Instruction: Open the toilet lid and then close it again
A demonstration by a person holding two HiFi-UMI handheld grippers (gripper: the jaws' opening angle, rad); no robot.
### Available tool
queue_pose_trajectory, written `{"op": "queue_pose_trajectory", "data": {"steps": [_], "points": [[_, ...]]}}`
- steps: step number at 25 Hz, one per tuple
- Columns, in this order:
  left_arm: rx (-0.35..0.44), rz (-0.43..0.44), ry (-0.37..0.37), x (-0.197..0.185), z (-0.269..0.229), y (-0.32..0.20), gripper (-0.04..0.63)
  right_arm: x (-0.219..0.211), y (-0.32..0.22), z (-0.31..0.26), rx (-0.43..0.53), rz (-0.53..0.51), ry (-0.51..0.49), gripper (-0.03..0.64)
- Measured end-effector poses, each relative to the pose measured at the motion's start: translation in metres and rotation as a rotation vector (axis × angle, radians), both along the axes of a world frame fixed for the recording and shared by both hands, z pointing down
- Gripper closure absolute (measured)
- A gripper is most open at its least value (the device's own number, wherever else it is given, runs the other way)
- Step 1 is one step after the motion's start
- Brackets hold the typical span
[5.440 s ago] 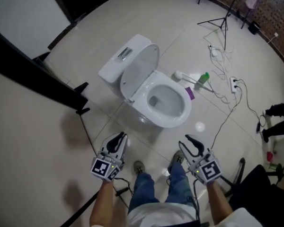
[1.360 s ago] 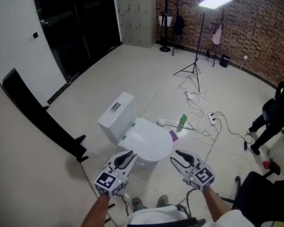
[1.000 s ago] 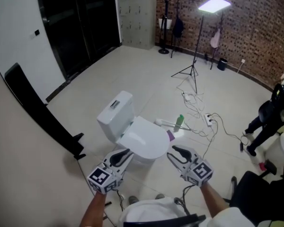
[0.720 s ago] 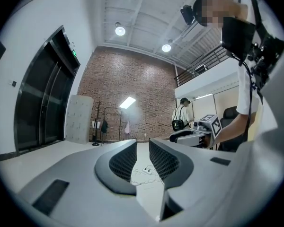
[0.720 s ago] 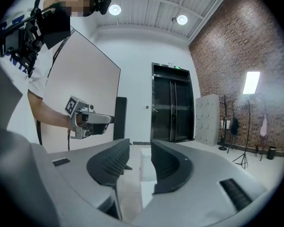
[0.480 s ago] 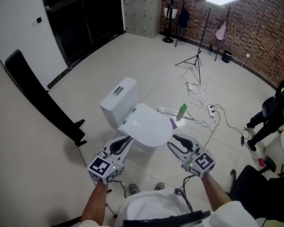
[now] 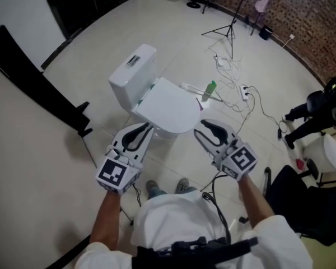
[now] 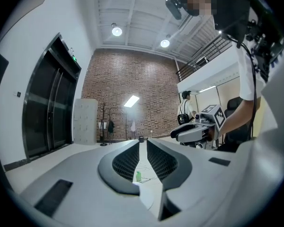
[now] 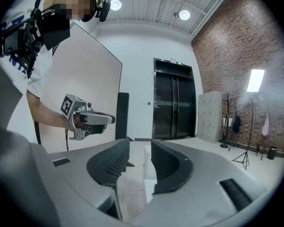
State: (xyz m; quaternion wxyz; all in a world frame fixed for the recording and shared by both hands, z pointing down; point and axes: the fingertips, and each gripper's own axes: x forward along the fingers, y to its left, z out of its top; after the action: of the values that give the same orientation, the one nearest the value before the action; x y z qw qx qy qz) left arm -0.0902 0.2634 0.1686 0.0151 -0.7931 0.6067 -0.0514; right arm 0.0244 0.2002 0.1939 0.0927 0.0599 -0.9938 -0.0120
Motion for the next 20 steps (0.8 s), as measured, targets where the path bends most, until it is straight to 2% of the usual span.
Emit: {"op": "queue_pose_trajectory", "data": {"steps": [4,7,10,13,16,18,20], "points": [[-0.021,0.008,0.008,-0.007,0.008,0.003,0.551,-0.005,-0.005,0.007,-0.013,0.026,0.021,0.482],[-0.045,-0.019,-0.011,-0.012,0.018,0.0,0.551,-0.001,-0.022,0.013,-0.009,0.036,0.049,0.482],[-0.074,-0.031,-0.014,-0.011,0.03,-0.015,0.551,0.004,-0.056,0.017,0.009,0.034,0.065,0.483],[-0.068,-0.058,-0.016,-0.004,0.038,-0.038,0.551,0.011,-0.1,0.022,0.028,0.014,0.074,0.482],[-0.05,-0.14,0.005,0.004,0.05,-0.073,0.551,0.018,-0.151,0.04,0.053,-0.058,0.1,0.482],[-0.018,-0.211,0.024,0.012,0.058,-0.104,0.551,0.022,-0.186,0.055,0.101,-0.152,0.107,0.482],[0.004,-0.285,0.012,0.023,0.068,-0.134,0.551,0.03,-0.218,0.073,0.159,-0.253,0.111,0.483]]}}
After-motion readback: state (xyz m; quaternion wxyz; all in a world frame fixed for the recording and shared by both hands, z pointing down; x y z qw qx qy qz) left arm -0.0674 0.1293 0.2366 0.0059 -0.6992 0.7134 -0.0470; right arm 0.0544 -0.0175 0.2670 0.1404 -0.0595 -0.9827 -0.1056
